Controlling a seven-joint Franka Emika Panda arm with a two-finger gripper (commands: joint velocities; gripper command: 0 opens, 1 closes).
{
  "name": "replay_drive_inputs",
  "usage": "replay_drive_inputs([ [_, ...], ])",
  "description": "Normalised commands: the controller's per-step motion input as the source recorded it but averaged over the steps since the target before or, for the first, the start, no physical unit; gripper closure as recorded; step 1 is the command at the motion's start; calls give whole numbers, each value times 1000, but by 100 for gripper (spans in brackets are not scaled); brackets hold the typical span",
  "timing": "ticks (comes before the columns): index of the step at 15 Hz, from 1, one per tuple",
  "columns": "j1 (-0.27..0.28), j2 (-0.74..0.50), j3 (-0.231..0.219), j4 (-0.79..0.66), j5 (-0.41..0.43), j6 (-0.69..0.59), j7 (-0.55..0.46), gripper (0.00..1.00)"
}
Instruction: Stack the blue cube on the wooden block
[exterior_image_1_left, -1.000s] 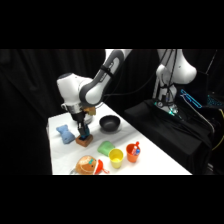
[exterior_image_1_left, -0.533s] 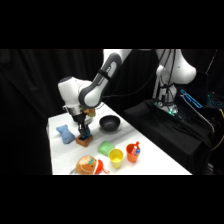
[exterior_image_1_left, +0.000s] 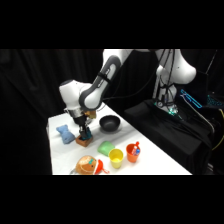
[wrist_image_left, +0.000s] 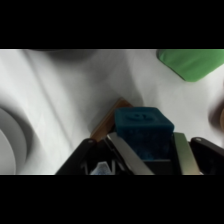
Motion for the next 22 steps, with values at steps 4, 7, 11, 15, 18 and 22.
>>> replay_drive_inputs([
  [4,0,50,22,69,113,141,-126,76],
  [7,-7,101,9,105,108,141,-121,76],
  [11,-12,78,1,108,105,121,-112,26],
  [15,6,-77,-29,-7,81,50,-76,2],
  [18,11,-250,-30,-120,62,-82,-86,0],
  [22,19,-342,-26,-150,57,-210,-82,0],
])
